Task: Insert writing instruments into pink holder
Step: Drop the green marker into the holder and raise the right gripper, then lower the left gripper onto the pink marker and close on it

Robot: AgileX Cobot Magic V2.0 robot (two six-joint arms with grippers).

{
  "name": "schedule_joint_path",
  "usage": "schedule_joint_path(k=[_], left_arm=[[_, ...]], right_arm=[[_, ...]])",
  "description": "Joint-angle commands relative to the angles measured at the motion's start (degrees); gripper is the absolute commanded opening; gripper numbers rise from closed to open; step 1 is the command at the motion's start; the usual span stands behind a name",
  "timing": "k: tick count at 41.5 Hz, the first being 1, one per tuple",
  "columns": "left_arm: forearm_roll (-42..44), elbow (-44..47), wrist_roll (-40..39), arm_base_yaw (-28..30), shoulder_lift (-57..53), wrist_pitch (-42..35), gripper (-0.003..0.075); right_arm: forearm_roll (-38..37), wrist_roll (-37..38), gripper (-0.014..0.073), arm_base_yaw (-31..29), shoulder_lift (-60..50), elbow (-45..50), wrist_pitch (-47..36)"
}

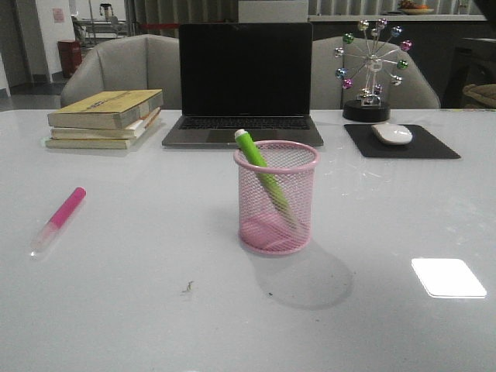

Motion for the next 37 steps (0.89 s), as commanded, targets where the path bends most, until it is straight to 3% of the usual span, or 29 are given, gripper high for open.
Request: schedule_joint_path(k=[1, 26, 37], left_arm=[[-0.6, -2.0, 0.0, -0.4, 0.2, -4.4, 0.0580], [-0.3, -2.3, -0.2, -0.3, 1.2, -7.8, 0.0580], [6.0, -11.7, -0.9, 7.2, 17.3, 6.5, 0.0580]], right_arm=[[-0.6, -0.6, 0.0506, -0.3, -2.4, -1.3, 0.8], [-0.4, -0.6, 0.0506, -0.3, -3.9, -1.2, 3.5], [-0.4, -0.6, 0.0506, -0.3, -3.9, -1.2, 3.5]])
